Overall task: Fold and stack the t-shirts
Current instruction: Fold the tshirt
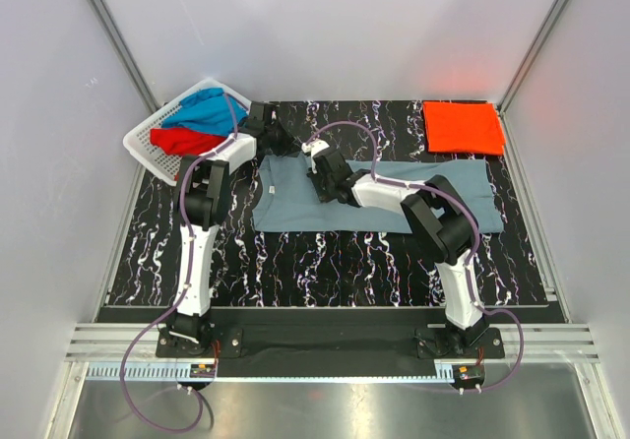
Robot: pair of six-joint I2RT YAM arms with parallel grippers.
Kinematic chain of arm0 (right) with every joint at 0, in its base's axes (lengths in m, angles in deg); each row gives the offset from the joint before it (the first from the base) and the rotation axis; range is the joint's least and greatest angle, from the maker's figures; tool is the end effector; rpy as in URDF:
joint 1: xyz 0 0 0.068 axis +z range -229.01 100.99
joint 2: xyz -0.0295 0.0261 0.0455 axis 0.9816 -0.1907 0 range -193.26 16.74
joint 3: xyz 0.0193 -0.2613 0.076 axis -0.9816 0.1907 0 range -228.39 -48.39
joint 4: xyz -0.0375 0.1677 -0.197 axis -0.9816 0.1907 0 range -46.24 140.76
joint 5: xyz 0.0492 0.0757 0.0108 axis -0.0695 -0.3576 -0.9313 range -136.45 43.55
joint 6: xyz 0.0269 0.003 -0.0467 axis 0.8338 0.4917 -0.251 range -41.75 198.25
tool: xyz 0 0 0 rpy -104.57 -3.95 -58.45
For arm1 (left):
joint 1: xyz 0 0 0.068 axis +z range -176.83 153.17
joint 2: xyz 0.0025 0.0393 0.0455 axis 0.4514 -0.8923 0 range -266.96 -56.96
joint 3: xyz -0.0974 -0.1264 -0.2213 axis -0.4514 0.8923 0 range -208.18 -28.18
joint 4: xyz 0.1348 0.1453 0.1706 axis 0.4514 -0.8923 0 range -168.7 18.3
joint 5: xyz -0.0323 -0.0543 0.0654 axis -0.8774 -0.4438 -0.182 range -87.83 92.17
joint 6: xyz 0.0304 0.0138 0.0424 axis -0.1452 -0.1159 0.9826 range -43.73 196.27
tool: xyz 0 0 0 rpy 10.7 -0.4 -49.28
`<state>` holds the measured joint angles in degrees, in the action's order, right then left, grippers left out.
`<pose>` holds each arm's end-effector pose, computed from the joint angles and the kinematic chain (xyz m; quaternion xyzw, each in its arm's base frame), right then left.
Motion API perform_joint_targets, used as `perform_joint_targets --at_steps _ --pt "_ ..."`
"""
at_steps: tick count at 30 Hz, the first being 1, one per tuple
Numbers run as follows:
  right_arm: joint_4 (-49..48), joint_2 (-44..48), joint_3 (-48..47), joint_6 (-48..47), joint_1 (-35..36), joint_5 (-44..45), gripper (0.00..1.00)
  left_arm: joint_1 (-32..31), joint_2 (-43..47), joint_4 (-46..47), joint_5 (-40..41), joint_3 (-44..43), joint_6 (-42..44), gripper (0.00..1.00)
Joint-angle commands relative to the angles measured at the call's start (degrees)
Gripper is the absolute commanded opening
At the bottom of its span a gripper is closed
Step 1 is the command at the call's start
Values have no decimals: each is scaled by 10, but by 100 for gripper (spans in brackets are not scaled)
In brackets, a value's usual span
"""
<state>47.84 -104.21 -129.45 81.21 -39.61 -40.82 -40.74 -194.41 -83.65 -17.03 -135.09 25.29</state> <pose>0.3584 0.2899 0.1529 -0.2692 0.8792 0.0989 0.3805 0.5169 -0.1401 0.1465 -0.2232 0.8770 -0.3419 0.2533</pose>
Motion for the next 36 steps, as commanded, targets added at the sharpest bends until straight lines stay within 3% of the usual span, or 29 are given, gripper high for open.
perform_joint_targets --at_steps 1,3,22,36 --pt "-13 24 -2 -13 8 48 4 1 -1 15 -23 -17 -2 0" --pt "-15 32 4 -17 8 58 0 1 3 12 -25 -19 -1 0" --pt "-35 117 56 -27 9 73 0 0 100 -61 34 30 29 0" --pt "-22 169 113 -90 8 40 0 -2 185 -113 64 119 74 0"
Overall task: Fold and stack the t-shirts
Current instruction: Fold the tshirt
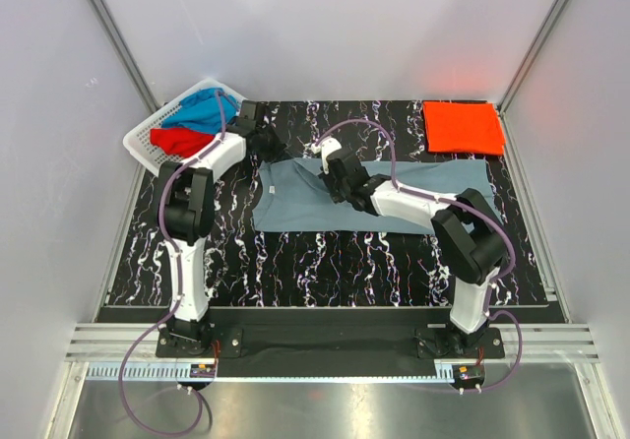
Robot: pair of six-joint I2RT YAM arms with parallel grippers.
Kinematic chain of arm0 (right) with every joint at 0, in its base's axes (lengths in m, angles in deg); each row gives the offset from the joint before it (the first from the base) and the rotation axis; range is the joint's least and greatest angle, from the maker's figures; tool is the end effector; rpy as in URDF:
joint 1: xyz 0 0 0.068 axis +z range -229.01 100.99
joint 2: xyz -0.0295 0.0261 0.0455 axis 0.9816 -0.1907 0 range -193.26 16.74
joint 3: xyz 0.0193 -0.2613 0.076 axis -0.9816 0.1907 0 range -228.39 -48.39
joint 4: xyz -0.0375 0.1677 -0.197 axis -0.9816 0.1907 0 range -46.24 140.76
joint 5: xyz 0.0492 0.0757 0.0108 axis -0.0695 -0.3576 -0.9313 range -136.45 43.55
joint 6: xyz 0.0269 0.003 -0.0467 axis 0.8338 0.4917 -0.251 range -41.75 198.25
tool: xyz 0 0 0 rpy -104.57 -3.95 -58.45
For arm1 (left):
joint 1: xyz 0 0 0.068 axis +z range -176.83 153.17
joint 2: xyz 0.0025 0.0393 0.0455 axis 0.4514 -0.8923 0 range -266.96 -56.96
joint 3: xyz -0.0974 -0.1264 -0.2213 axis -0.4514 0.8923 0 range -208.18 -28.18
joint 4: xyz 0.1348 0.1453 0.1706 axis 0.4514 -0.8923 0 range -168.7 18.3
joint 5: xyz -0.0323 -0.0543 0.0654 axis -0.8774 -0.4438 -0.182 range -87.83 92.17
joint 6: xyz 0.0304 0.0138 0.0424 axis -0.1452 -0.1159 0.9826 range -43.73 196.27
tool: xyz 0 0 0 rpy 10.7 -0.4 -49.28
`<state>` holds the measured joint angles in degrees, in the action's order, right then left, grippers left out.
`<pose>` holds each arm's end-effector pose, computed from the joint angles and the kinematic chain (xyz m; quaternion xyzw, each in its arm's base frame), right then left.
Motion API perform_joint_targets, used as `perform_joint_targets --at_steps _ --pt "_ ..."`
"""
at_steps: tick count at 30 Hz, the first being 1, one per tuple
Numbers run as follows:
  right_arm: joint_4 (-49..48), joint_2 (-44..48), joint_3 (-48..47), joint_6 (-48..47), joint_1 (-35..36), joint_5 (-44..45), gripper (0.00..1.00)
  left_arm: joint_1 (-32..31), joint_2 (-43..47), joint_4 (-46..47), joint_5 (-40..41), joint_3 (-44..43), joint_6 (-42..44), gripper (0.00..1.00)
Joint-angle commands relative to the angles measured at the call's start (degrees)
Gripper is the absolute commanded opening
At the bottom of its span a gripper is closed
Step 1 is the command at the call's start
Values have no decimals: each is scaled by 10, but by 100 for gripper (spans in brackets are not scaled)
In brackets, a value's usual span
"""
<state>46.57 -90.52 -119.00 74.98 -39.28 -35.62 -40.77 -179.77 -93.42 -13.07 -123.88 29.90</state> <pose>0.3233 0.2600 0.1983 -0.2924 0.8524 0.0519 0.4304 0.4635 -0.1247 0.1956 -0.2144 0.9040 -0.2824 0.2390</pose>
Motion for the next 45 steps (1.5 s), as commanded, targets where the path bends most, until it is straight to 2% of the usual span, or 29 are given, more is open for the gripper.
perform_joint_targets --at_steps 1,13,18,20,22,23,24,28,30,33,35,37,41,45 --pt "-4 31 9 -32 4 -15 0 -2 41 -31 27 7 32 0" --pt "22 32 41 -39 4 -25 0 -12 108 -13 51 120 37 0" --pt "25 43 59 -31 4 -15 0 -13 114 -17 49 129 38 0" --pt "29 48 61 -32 4 -18 4 -14 121 -25 58 133 41 0" --pt "42 59 61 -32 4 -32 15 -19 149 -26 72 153 43 11" --pt "45 65 61 -29 4 -47 28 -20 164 -26 89 162 41 19" --pt "51 77 60 -25 4 -53 31 -22 179 -23 100 177 41 34" --pt "39 109 64 6 4 -87 35 -36 241 10 130 195 46 38" --pt "31 109 61 19 4 -82 34 -39 246 40 110 205 44 38" --pt "31 76 31 29 4 -76 27 -51 230 76 66 207 37 38" --pt "30 41 8 55 4 -81 26 -58 192 95 23 202 31 38" --pt "29 21 -5 71 3 -72 20 -61 149 96 4 186 27 37" --pt "0 4 13 108 -3 -25 20 -61 99 120 -2 171 28 37" --pt "4 -10 22 137 -16 -18 21 -61 47 134 -3 129 37 38"
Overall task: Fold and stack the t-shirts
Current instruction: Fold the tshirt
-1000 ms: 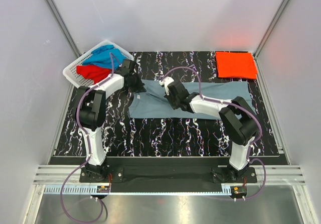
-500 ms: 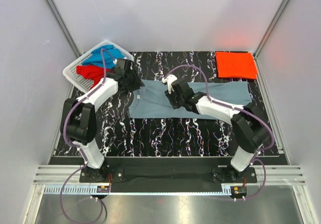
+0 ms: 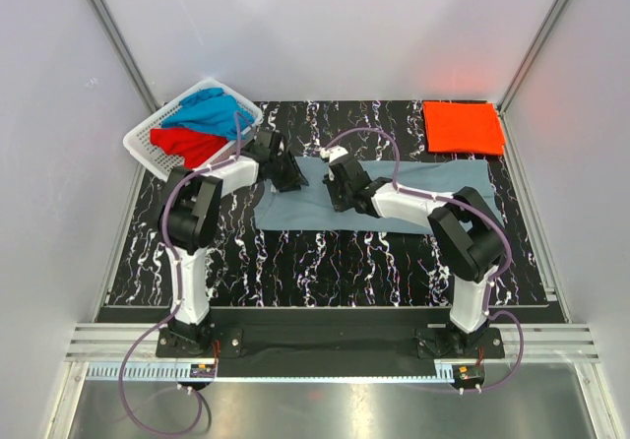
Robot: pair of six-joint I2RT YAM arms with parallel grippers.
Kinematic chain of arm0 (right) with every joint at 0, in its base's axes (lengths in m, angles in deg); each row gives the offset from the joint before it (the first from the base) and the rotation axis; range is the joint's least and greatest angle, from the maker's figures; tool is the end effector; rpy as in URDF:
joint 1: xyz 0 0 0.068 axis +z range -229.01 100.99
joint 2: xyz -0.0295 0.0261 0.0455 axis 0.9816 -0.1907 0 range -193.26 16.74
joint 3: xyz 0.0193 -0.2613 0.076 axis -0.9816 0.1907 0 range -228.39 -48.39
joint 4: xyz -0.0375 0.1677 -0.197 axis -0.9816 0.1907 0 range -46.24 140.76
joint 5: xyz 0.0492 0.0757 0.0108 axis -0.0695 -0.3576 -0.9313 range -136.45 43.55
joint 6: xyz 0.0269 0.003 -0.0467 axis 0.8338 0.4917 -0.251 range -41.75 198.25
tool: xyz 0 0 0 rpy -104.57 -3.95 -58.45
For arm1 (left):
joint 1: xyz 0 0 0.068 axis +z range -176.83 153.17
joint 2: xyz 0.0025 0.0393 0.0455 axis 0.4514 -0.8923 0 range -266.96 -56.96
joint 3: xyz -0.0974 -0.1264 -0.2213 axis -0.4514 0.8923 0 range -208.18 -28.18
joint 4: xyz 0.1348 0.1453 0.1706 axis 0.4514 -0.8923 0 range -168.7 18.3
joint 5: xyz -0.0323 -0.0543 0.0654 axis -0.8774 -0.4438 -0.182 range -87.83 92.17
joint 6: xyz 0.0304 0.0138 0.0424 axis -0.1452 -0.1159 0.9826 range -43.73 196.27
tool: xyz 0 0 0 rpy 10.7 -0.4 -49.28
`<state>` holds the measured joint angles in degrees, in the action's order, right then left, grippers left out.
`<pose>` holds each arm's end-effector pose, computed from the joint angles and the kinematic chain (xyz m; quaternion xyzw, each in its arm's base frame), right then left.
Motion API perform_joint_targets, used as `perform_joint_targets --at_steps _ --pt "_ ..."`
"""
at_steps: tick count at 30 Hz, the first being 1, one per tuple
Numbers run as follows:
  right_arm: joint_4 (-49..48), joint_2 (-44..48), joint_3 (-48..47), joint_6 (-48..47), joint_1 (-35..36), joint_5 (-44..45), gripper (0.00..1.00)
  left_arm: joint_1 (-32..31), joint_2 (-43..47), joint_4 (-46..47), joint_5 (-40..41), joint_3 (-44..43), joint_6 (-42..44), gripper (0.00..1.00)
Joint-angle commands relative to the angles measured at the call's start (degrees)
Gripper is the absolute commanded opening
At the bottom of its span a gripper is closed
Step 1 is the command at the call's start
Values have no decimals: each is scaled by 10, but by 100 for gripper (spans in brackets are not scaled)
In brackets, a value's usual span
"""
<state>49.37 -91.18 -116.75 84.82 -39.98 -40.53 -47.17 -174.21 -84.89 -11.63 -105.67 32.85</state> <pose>0.3172 0.2525 0.1774 -0.2391 0.8919 0.1036 0.3696 0.4032 -0.1585 0.1510 -0.1510 0.9299 -0.2634 0.2077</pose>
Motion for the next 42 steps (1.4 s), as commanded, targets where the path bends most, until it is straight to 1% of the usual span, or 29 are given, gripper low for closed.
perform_joint_targets --at_steps 1,4,7,8,11,13,16,18,22,24,25,28,31,34,35,36,37,38,39,40,42 --pt "-22 -5 2 46 -9 36 21 4 -16 50 -16 -61 10 38" --pt "-13 1 8 62 -9 52 22 4 -46 50 -23 -102 14 40" --pt "3 6 7 71 -10 61 22 5 -66 5 -8 -143 16 41" --pt "9 7 7 72 -10 59 22 5 -67 -8 -6 -150 17 41" --pt "13 6 6 84 -10 60 22 5 -66 -6 11 -152 16 44" --pt "18 2 -4 90 -10 66 19 6 -81 -11 11 -165 20 45" --pt "41 -8 -22 98 -11 95 18 7 -104 -40 3 -194 23 45" --pt "56 -5 -27 100 -14 104 18 7 -108 -71 13 -208 22 45" --pt "82 10 -36 110 -23 111 20 7 -99 -133 68 -240 35 49" --pt "92 17 -39 111 -26 111 21 7 -87 -157 65 -262 46 51" --pt "97 21 -40 112 -26 111 21 7 -80 -171 63 -267 48 54" --pt "110 31 -49 118 -27 116 22 7 -44 -187 58 -281 66 55" --pt "131 47 -61 131 -27 120 24 7 5 -201 69 -256 80 55" --pt "159 72 -74 155 -38 118 26 5 67 -186 72 -175 82 54" --pt "179 80 -78 160 -42 117 26 1 84 -162 74 -117 82 54" --pt "189 89 -85 172 -50 117 27 -1 116 -149 74 -88 79 51" --pt "198 109 -88 174 -53 116 27 -5 128 -119 70 -60 77 45" --pt "210 121 -90 176 -56 116 27 -14 145 -107 69 -17 76 40" --pt "215 133 -92 179 -60 117 27 -20 148 -101 70 0 73 36" --pt "220 157 -93 180 -62 118 28 -26 149 -96 76 12 72 25" --pt "234 178 -101 178 -64 122 28 -41 133 -93 83 30 65 19"
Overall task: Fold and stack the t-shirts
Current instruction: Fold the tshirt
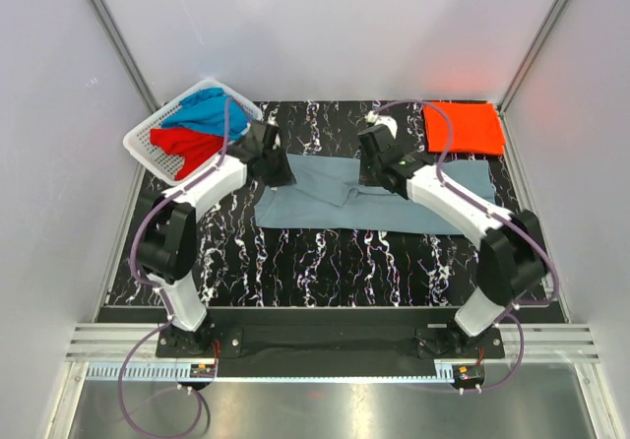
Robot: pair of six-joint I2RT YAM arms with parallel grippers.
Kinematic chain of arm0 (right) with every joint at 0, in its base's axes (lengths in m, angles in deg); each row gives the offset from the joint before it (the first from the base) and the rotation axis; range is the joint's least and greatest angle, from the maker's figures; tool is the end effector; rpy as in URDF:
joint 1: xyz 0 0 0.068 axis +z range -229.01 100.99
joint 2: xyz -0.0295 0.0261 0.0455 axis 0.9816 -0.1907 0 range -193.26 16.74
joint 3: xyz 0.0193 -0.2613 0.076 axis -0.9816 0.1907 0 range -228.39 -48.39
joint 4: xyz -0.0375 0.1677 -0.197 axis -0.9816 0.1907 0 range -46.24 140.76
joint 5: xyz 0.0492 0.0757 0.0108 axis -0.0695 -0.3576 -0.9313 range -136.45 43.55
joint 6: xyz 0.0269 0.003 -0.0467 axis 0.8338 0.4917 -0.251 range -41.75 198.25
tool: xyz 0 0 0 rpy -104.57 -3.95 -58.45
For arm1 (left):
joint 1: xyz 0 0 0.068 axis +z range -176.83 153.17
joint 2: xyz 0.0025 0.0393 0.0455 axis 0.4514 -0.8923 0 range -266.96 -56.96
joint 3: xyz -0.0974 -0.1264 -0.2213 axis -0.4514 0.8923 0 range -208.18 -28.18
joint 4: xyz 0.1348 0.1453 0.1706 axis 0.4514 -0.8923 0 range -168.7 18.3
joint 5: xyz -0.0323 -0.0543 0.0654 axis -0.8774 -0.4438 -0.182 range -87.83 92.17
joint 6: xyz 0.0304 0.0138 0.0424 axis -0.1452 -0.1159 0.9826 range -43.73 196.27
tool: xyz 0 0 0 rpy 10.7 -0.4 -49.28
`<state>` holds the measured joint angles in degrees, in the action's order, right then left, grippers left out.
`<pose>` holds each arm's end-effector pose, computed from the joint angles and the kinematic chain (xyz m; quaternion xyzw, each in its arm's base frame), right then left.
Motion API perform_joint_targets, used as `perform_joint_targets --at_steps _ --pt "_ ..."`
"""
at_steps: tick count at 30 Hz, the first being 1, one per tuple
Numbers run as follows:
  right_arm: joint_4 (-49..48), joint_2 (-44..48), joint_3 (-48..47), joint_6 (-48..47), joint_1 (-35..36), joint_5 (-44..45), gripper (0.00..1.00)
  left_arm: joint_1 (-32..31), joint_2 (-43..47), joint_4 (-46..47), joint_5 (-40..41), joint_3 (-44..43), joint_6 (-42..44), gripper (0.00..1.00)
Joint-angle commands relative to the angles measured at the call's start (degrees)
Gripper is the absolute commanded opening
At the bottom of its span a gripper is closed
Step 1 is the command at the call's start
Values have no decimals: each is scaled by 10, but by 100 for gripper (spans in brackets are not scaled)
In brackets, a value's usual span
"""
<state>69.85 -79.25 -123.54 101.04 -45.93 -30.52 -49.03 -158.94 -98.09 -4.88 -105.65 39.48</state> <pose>0.3168 0.1947 0.2659 -0.0319 0.9221 0.0564 0.3816 0.3610 -0.1520 0.2399 -0.0991 0.9355 -0.2149 0.2622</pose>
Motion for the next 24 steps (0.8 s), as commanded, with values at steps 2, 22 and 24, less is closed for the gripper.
perform_joint_targets --at_steps 2,22,24 --pt "47 87 -41 16 -5 38 29 -33 -36 43 19 39 -7 12" --pt "68 295 -53 14 -43 102 34 -4 -395 -66 -16 -471 44 15" --pt "74 297 -74 12 -44 103 34 -7 -335 -27 -30 -430 33 18"
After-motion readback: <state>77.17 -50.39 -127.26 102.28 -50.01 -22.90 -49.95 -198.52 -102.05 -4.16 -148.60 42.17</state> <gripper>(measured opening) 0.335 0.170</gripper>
